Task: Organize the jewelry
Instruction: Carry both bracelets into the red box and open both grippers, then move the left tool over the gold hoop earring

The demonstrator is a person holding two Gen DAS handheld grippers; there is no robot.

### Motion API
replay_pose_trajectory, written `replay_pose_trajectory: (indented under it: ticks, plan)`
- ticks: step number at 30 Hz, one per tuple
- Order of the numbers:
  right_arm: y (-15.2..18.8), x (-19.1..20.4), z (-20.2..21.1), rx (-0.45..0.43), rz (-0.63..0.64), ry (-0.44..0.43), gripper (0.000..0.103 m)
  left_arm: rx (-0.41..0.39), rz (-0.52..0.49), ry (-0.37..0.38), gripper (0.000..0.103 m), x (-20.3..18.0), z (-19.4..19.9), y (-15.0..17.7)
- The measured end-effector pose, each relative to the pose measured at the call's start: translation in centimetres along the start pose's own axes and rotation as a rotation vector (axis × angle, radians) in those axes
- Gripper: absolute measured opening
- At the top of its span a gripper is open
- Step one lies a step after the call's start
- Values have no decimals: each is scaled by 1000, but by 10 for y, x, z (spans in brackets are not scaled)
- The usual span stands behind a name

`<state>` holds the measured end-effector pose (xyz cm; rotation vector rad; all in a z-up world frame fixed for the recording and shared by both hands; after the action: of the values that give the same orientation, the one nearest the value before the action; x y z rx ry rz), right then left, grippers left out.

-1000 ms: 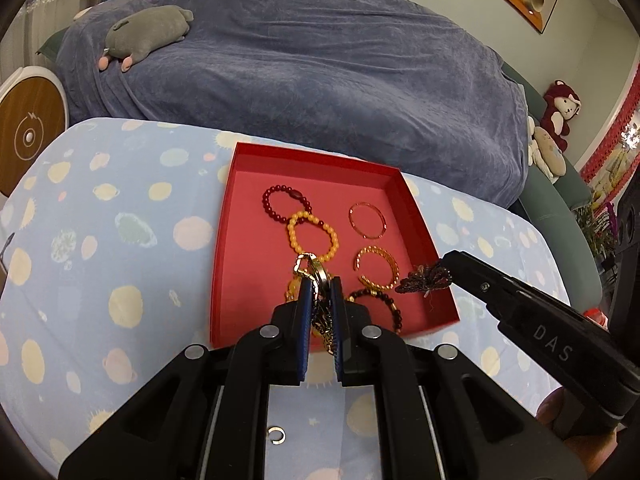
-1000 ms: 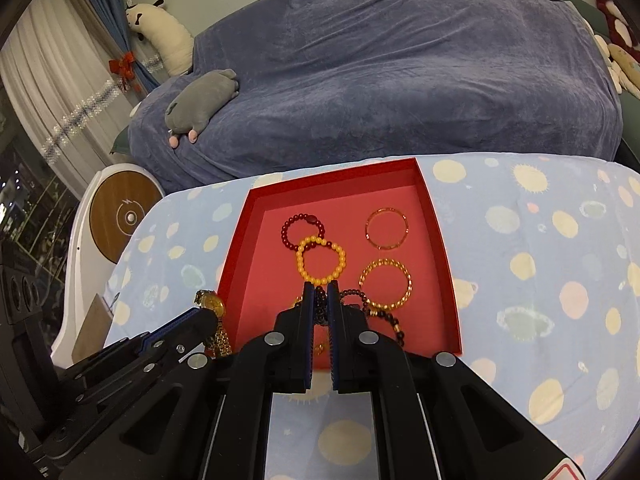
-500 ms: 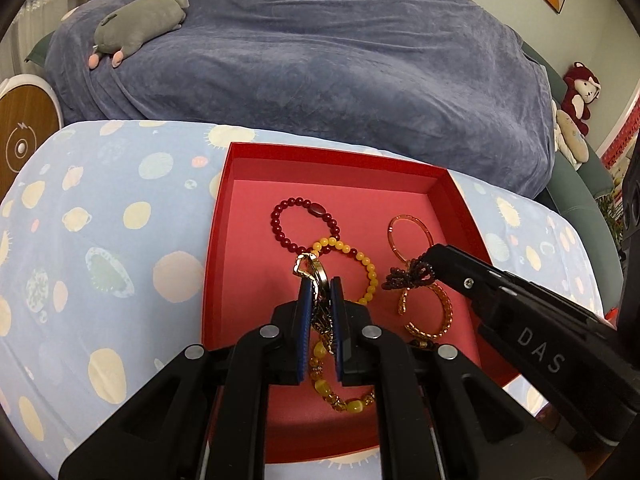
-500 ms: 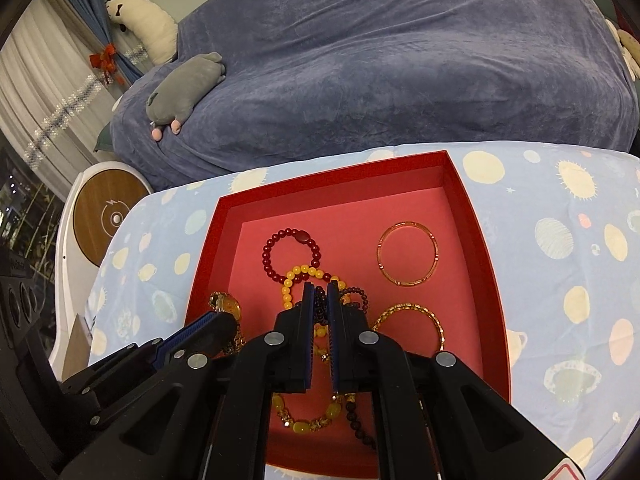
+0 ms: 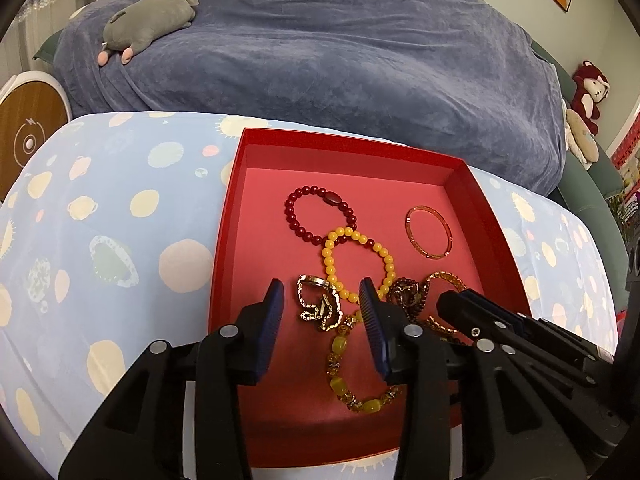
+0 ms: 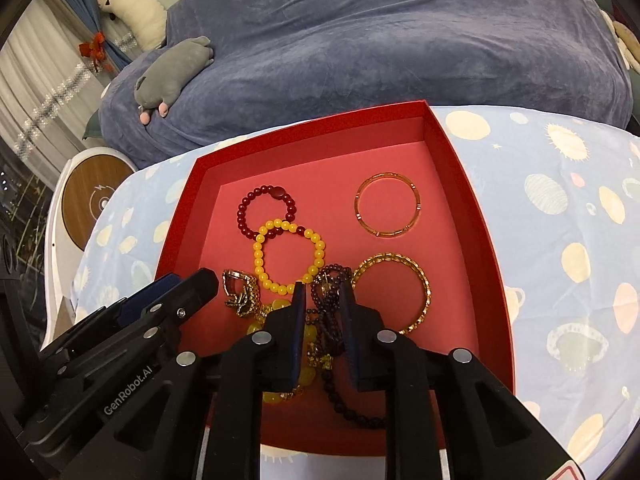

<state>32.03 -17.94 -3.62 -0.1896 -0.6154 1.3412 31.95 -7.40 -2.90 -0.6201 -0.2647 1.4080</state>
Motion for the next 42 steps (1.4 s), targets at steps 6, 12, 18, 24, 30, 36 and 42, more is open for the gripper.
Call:
replay_pose_trajectory:
  ticks: [6,12,18,24,30,36,42]
  plan:
    - [14,-5,26,-30,-1,6,24,-24,36,14,38,13,22,6]
    - [33,-11,52,-49,10,24,24,-46,63,21,38,28,52,19]
    - [59,-19,75,-52,12,34,24,-59,71,9,38,49,83,44]
    - [101,-26,92,-31,11,46,24,-43,96,-7,38,68,104,82]
    - [141,-27,100,4,1,45,24,6,123,12,39,68,110,125]
    - [170,-28,104,26,-14,49,24,49,105,36,43,48,108,158]
    - [187,-35,103,48,-39,58,24,63,71,45,44,26,96,166]
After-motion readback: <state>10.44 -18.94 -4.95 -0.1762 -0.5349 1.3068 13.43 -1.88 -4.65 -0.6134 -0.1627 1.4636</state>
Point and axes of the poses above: each gripper's, at about its wrist camera, not at the fingertips, and z roughly against the way its jaws point, x to its left, y to its underside, the point moved 7 cm from there along -z, roughly the way its jaws point, and after that the axes turned 1 degree about x, right-handed, at the moved point
